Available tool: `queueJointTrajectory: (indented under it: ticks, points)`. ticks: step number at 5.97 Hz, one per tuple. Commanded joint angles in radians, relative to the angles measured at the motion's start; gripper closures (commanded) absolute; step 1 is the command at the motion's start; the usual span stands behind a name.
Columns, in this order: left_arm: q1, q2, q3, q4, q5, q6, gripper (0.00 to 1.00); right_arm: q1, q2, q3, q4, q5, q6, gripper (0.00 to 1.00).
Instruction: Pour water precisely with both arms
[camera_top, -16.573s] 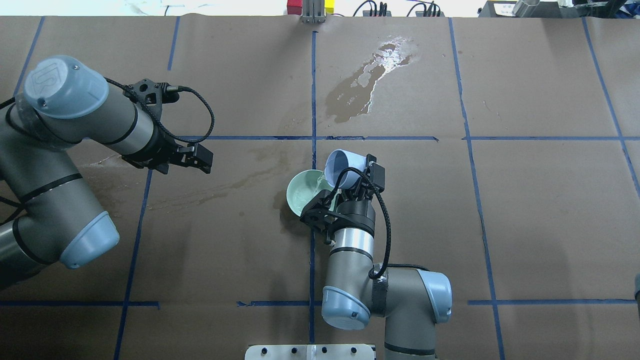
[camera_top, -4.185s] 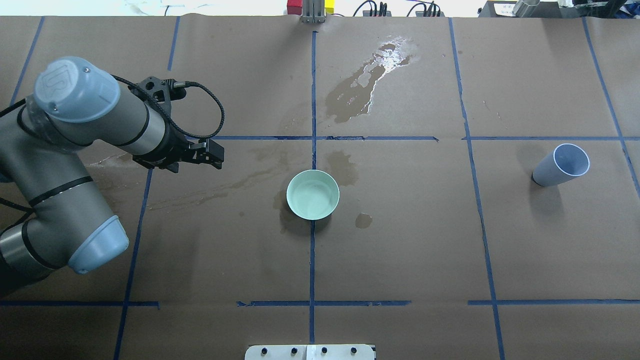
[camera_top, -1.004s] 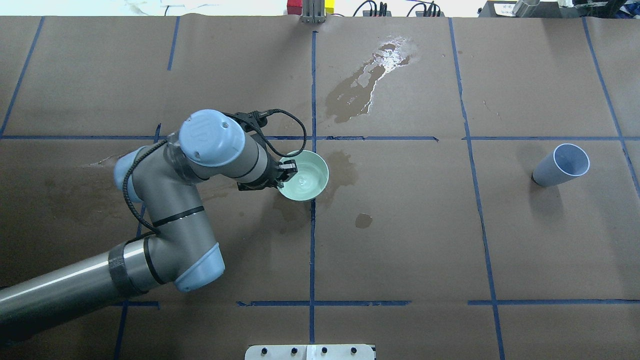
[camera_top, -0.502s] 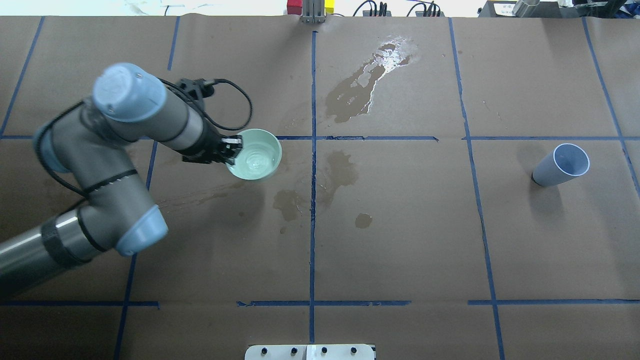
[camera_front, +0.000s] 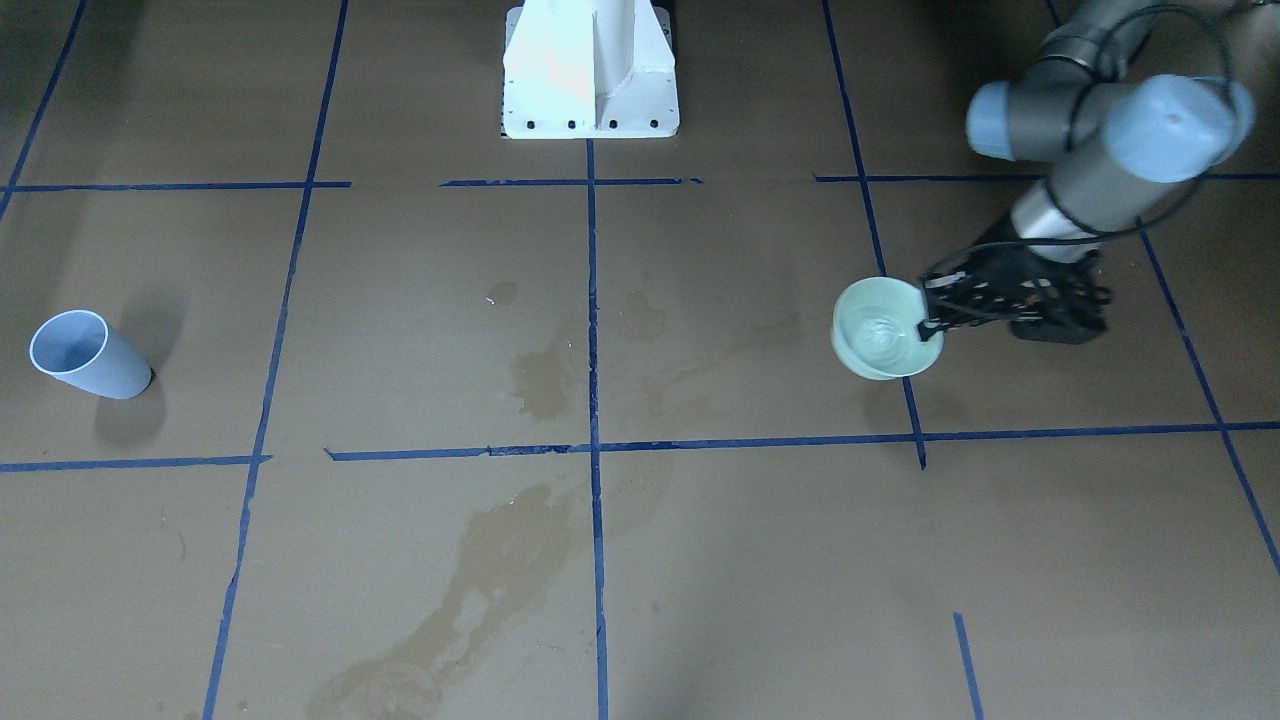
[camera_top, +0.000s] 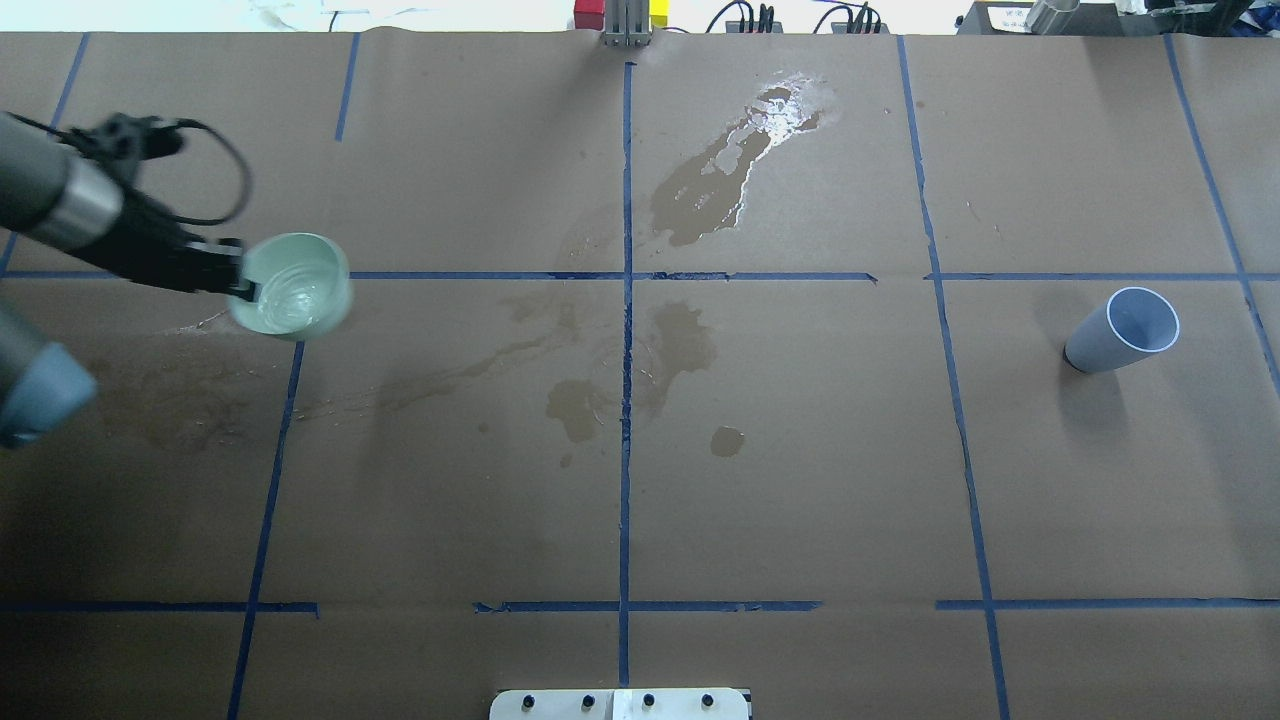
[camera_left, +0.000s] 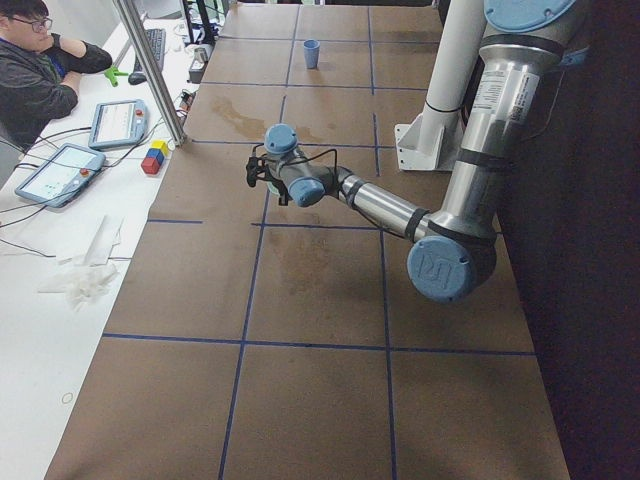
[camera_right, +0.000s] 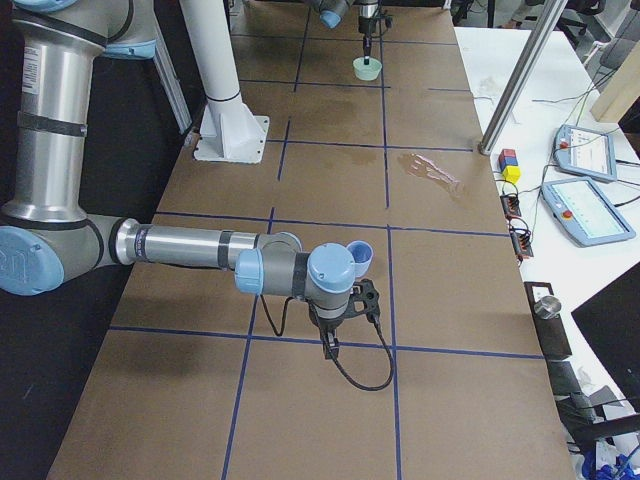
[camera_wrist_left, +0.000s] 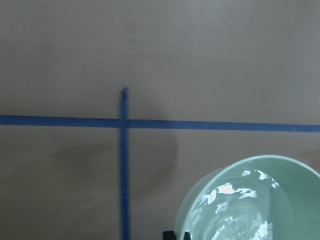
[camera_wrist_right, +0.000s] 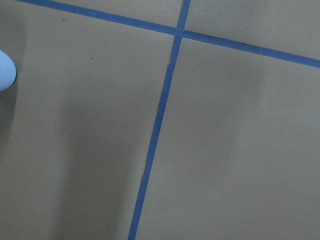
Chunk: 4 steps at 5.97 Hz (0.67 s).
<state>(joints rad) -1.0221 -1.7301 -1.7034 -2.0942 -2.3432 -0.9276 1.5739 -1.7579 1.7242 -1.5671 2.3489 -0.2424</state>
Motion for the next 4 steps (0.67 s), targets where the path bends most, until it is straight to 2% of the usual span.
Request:
queueJointTrajectory:
  ticks: [1, 2, 3, 4]
  points:
    - [-0.172, 0.127, 0.033, -0.015, -0.114, 0.245, 1.00, 0.000, 0.000, 0.000, 0.001, 0.000, 0.000, 0.00]
    - [-0.187, 0.156, 0.054, -0.017, -0.113, 0.315, 1.00, 0.000, 0.002, 0.001, 0.001, 0.000, -0.002, 0.00]
    - [-0.184, 0.164, 0.111, -0.091, -0.105, 0.306, 1.00, 0.000, 0.000, 0.001, 0.001, 0.000, -0.002, 0.00]
    - [-0.179, 0.155, 0.231, -0.253, -0.104, 0.256, 1.00, 0.000, 0.000, 0.000, 0.001, 0.000, -0.002, 0.00]
